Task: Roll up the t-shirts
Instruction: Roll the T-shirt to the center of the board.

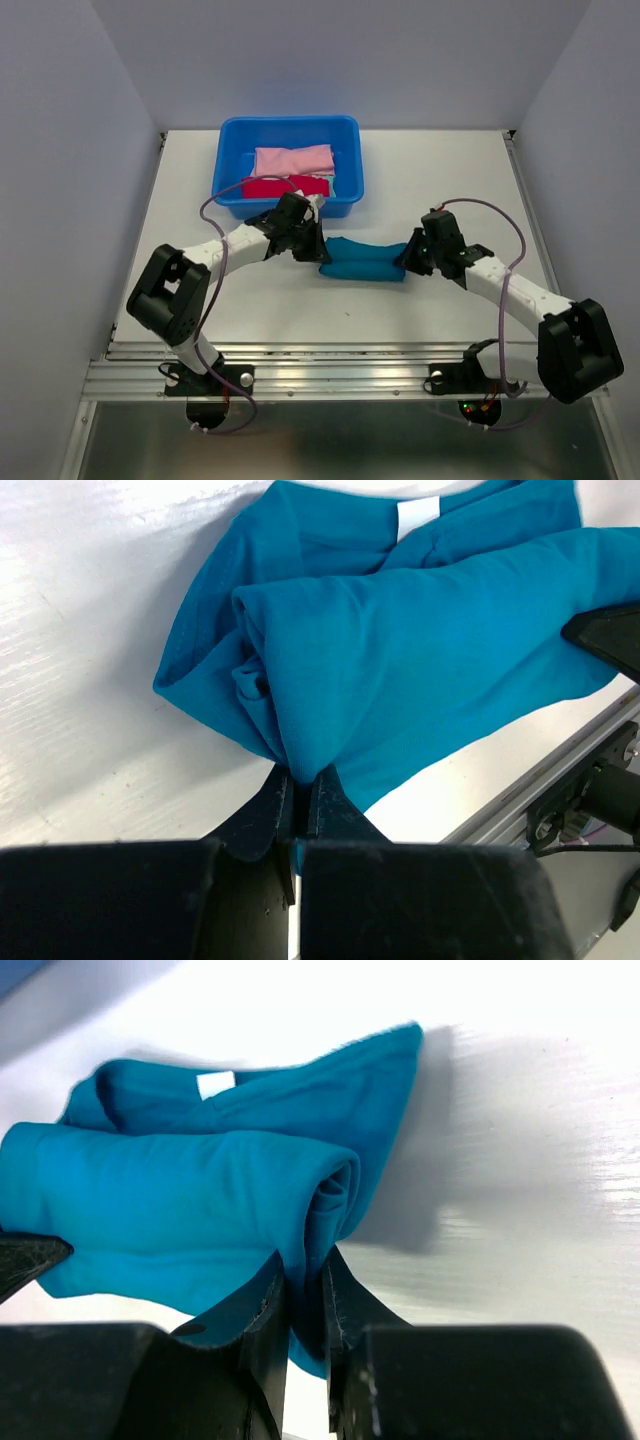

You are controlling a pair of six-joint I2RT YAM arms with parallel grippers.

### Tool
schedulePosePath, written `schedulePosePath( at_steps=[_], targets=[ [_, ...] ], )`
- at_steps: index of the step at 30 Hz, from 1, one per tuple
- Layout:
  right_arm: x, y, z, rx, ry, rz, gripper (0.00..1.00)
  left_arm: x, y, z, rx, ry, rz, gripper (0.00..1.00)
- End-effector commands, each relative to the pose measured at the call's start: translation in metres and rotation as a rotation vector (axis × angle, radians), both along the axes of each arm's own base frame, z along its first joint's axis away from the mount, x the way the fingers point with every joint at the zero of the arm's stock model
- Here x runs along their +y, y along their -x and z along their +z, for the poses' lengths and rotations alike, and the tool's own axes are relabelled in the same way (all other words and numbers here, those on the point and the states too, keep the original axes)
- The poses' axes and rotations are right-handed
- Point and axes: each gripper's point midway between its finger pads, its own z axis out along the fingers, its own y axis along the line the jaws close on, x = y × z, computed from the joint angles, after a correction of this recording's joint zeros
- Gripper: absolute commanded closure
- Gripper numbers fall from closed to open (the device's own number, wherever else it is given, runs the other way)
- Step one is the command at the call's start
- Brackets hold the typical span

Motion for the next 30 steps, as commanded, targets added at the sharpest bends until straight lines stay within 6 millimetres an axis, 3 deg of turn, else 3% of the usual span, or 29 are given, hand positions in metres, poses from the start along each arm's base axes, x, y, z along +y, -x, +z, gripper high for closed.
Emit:
schedulePosePath(
  at_steps=[1, 3, 7, 10, 13, 16, 19, 21, 22, 25, 27, 28, 30],
  targets=[
    [-0.009, -0.01, 0.041, -0.088, 0.014, -0.037, 0.99, 0.003, -0.004, 0.048, -0.097, 0.002, -0.02, 1.0],
    [-0.012, -0.006, 0.048, -0.093, 0.028, -0.035, 0.99, 0.003, -0.002, 0.058, -0.111, 0.015, -0.029, 1.0],
    [-0.015, -0.008, 0.084, -0.155, 0.027, -0.034, 0.99, 0.006, 0.0, 0.086, -0.15, 0.026, -0.038, 1.0],
    [-0.016, -0.01, 0.109, -0.204, 0.019, -0.037, 0.99, 0.005, -0.008, 0.116, -0.217, 0.042, -0.023, 1.0],
    [-0.014, -0.013, 0.123, -0.227, 0.012, -0.029, 0.99, 0.006, -0.012, 0.134, -0.251, 0.044, -0.022, 1.0],
    [-0.012, -0.013, 0.123, -0.226, 0.007, -0.019, 0.99, 0.005, -0.012, 0.14, -0.257, 0.046, -0.032, 1.0],
    [-0.014, -0.01, 0.111, -0.207, 0.017, -0.019, 0.99, 0.005, -0.013, 0.132, -0.258, 0.039, -0.037, 1.0],
    [-0.013, -0.009, 0.102, -0.199, 0.015, -0.014, 0.99, 0.006, -0.007, 0.111, -0.227, 0.028, -0.05, 1.0],
    [-0.014, -0.003, 0.084, -0.163, 0.021, -0.008, 0.99, 0.007, -0.004, 0.093, -0.208, 0.025, -0.054, 1.0],
    [-0.013, 0.01, 0.051, -0.104, 0.01, 0.003, 0.99, 0.006, 0.003, 0.065, -0.17, 0.04, -0.055, 1.0],
    [-0.013, 0.016, 0.037, -0.081, 0.002, 0.004, 0.99, 0.011, 0.018, 0.035, -0.107, 0.025, -0.06, 1.0],
    [-0.008, 0.029, 0.021, -0.029, -0.027, 0.026, 0.99, 0.014, 0.027, 0.019, -0.07, 0.017, -0.054, 1.0],
    [-0.006, 0.038, 0.011, -0.002, -0.053, 0.033, 0.99, 0.014, 0.038, 0.008, -0.034, 0.017, -0.062, 1.0]
  ],
)
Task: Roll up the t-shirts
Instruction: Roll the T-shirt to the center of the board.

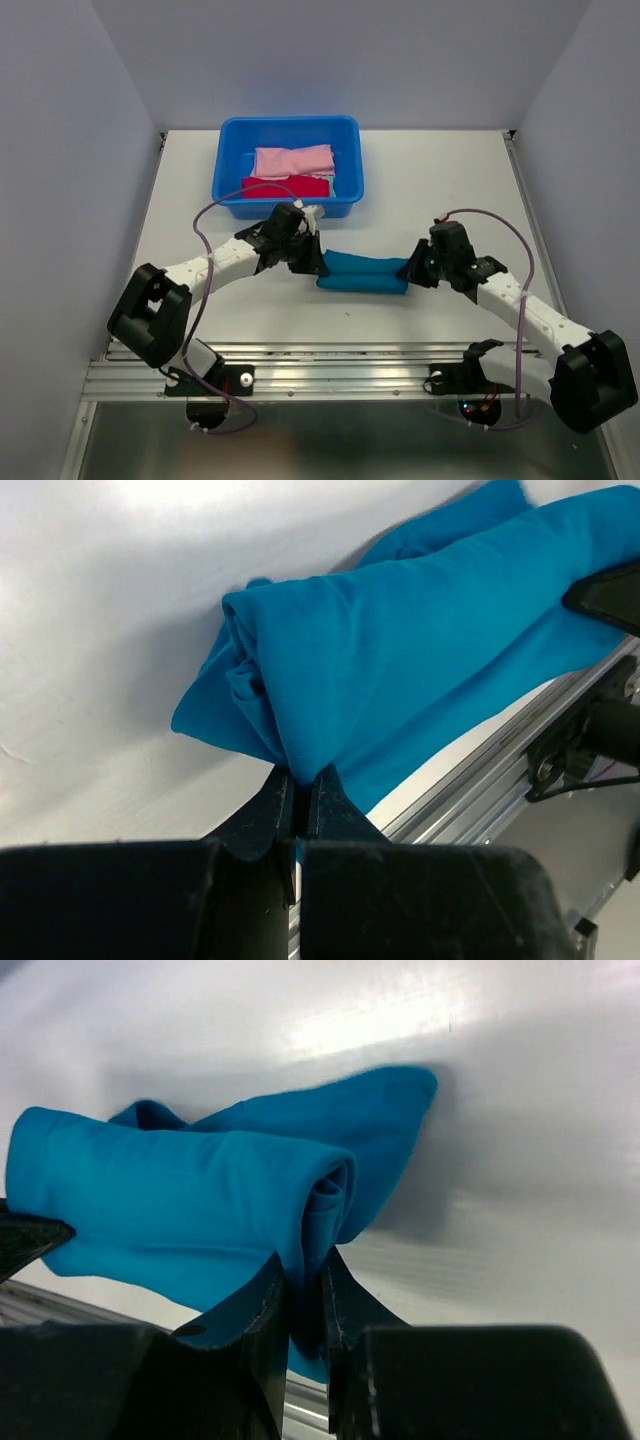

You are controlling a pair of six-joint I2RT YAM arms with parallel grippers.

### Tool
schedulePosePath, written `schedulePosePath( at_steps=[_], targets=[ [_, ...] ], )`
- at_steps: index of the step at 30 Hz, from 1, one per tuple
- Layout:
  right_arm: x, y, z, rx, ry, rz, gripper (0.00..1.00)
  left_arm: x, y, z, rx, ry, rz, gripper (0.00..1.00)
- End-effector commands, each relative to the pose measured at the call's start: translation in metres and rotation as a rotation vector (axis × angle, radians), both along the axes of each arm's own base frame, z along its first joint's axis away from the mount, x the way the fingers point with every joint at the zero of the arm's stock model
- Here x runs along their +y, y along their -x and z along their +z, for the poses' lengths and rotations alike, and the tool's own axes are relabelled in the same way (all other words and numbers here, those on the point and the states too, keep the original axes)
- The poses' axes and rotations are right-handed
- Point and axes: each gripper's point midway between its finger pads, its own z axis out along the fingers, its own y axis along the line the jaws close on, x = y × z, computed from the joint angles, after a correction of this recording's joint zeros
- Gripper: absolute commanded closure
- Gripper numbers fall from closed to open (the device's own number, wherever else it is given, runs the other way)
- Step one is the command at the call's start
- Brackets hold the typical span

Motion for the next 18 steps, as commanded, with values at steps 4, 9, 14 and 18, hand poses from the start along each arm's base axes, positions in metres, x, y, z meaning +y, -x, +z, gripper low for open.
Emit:
schedulePosePath(
  at_steps=[4, 9, 14, 18],
  targets=[
    [0.003, 0.032, -0.031, 0.076, -0.045, 0.013, 0.99, 0.012, 0.035, -0.036, 0.097, -0.029, 0.007, 1.0],
    [-0.002, 0.044, -0.036, 0.119, -0.033, -0.004, 0.61, 0.023, 0.043, -0.037, 0.12, -0.069, 0.026, 0.18],
    [-0.013, 0.038, -0.032, 0.107, 0.017, -0.052, 0.22, 0.027, 0.033, -0.027, 0.079, -0.095, 0.07, 0.03],
    [-0.017, 0.033, -0.035, 0.114, 0.049, -0.078, 0.15, 0.028, 0.029, -0.029, 0.074, -0.098, 0.095, 0.11]
  ],
)
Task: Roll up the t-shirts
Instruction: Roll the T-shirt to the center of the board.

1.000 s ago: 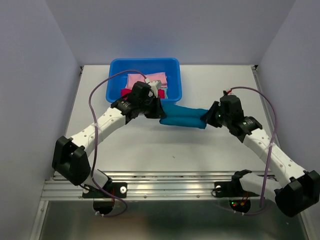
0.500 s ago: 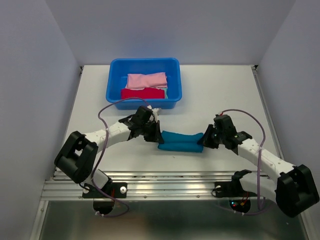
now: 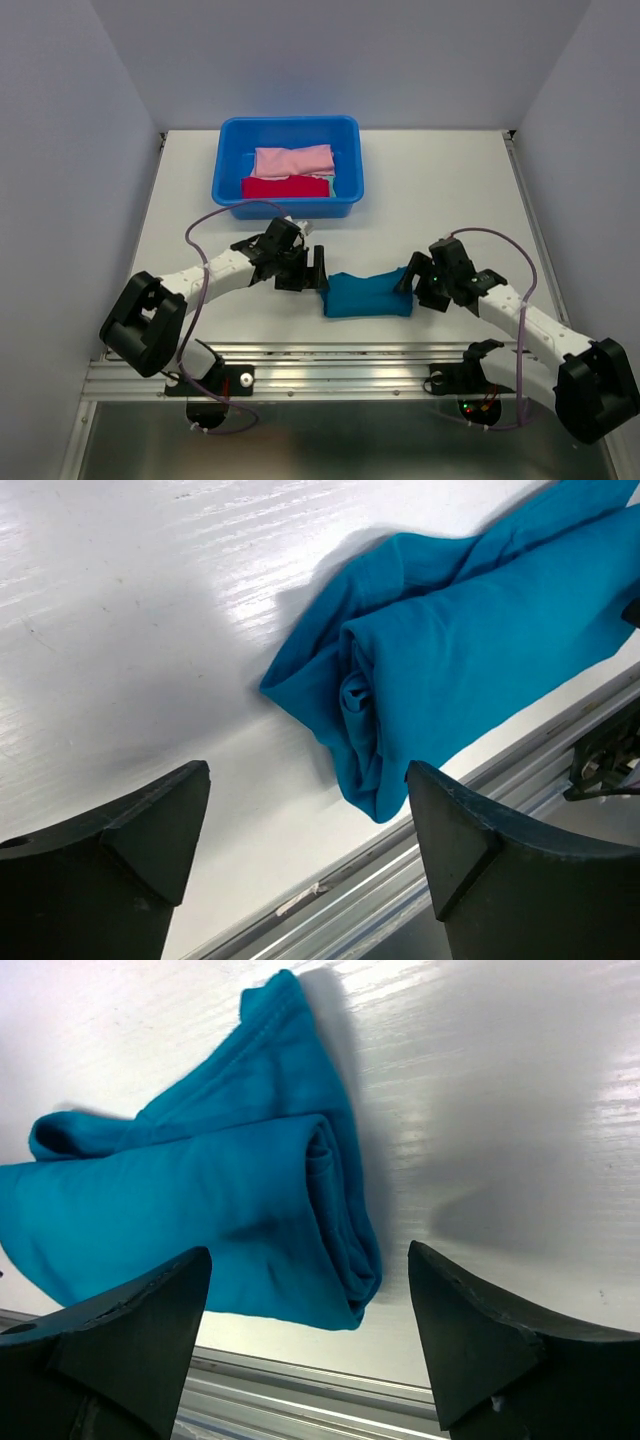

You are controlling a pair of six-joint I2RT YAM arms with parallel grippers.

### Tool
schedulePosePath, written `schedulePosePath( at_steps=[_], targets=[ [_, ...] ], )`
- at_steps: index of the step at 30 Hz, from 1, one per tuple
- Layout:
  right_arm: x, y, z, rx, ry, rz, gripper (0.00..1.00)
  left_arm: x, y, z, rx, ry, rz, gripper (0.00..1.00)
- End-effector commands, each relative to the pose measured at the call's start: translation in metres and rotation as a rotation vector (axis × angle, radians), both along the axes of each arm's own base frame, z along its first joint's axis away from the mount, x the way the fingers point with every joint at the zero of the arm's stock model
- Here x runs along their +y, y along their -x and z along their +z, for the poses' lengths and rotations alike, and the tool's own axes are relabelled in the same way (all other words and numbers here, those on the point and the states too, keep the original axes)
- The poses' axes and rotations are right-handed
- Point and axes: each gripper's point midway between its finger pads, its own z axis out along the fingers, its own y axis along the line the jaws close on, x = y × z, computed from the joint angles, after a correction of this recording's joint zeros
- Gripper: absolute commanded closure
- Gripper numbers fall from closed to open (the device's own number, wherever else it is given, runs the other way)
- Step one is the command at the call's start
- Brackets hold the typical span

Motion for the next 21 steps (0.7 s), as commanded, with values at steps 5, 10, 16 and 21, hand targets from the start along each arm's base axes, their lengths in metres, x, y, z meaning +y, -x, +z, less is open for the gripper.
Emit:
schedulePosePath(
  at_steps=[5, 10, 16, 21],
  targets=[
    [-0.017, -0.02, 0.013, -0.05, 0.107, -0.06, 0.16, -0.002, -0.007, 0.017, -0.049, 0.03, 0.032, 0.22],
    [-0.017, -0.025, 0.021, -0.079, 0.118, -0.042, 0.31, -0.005, -0.007, 0.027, -0.073, 0.079, 0.043, 0.22],
    [-0.005, -0.035, 0.02, -0.086, 0.086, -0.011, 0.46, -0.013, -0.012, 0.033, -0.086, 0.123, 0.054, 0.22],
    [0.0, -0.049, 0.021, -0.116, 0.085, 0.001, 0.53, -0.028, -0.006, 0.036, -0.057, 0.217, 0.015, 0.28]
  ],
)
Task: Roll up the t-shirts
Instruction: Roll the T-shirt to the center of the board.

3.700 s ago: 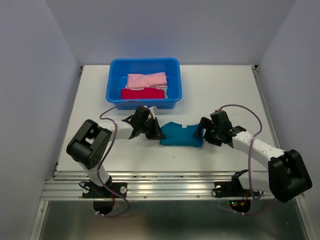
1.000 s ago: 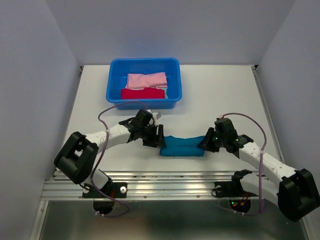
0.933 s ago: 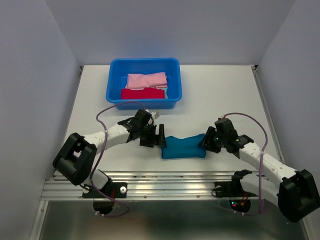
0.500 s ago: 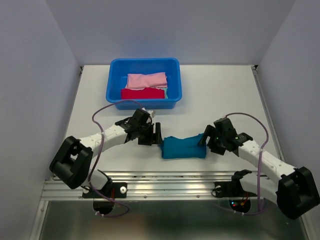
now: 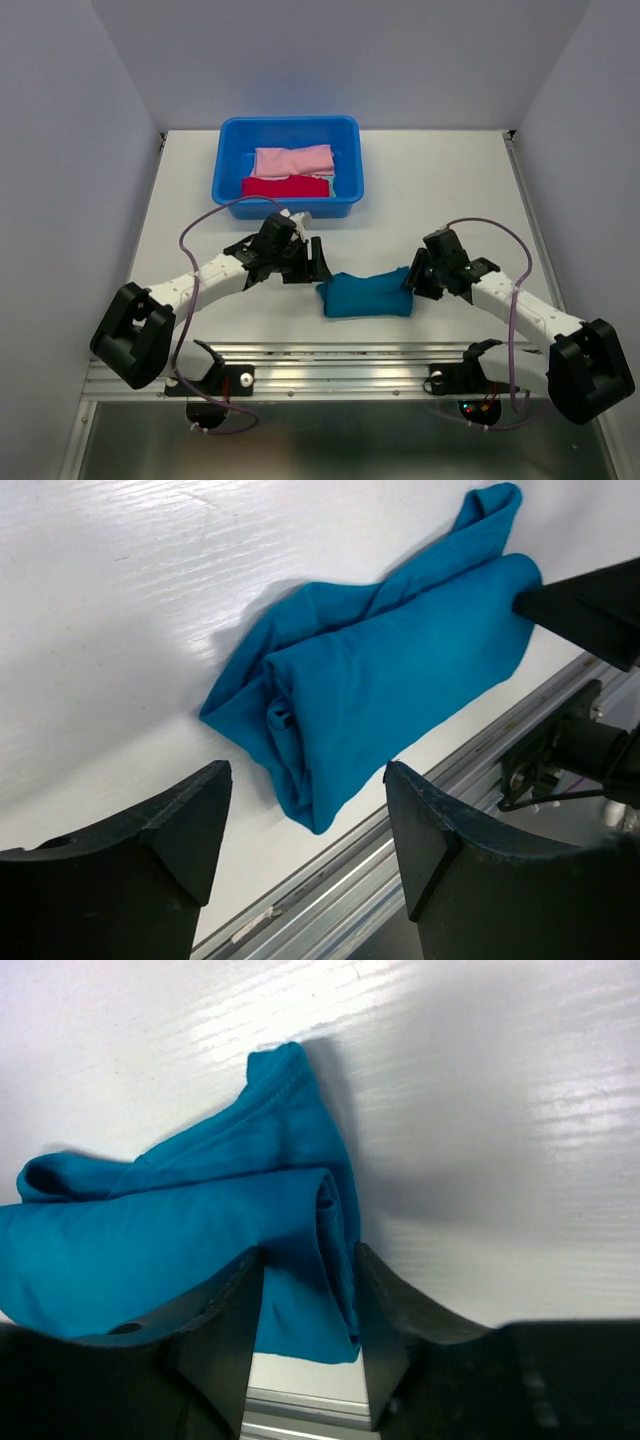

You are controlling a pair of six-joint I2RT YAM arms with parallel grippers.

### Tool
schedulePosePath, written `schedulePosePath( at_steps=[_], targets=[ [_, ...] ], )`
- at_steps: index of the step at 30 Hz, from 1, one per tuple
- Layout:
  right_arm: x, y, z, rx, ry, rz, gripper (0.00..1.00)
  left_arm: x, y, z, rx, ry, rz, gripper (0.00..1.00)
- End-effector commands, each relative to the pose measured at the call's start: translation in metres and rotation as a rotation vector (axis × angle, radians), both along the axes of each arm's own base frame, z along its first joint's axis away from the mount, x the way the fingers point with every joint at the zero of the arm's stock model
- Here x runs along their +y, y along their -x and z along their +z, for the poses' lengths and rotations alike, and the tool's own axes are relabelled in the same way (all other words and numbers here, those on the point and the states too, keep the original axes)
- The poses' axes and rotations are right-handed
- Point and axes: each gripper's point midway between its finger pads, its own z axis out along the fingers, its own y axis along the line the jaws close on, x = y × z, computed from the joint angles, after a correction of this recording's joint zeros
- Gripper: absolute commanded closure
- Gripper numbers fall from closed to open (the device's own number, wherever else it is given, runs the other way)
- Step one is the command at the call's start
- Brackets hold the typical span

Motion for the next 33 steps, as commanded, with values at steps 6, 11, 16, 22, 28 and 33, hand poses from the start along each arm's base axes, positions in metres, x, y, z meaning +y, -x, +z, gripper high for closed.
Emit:
schedulePosePath(
  at_steps=[6, 11, 16, 22, 28, 33],
  targets=[
    [0.017, -0.037, 0.017, -0.102, -0.036, 0.029, 0.77, -0.017, 0.004, -0.017, 0.058, 0.075, -0.033, 0.33],
    [0.031, -0.039, 0.03, -0.147, -0.112, 0.07, 0.94, -0.024, 0.008, -0.031, 0.113, 0.097, -0.045, 0.45],
    [0.032, -0.038, 0.034, -0.151, -0.122, 0.076, 0.99, -0.026, 0.009, -0.036, 0.133, 0.097, -0.047, 0.61],
    [0.039, -0.036, 0.037, -0.141, -0.164, 0.078, 0.99, -0.023, 0.003, -0.044, 0.152, 0.033, -0.048, 1.0],
    [0.048, -0.021, 0.04, -0.143, -0.258, 0.077, 0.99, -0.013, -0.02, -0.047, 0.093, -0.095, -0.046, 1.0],
    [0.044, -0.025, 0.049, -0.172, -0.251, 0.054, 0.99, -0.008, -0.038, -0.046, 0.051, -0.147, -0.052, 1.0]
  ],
)
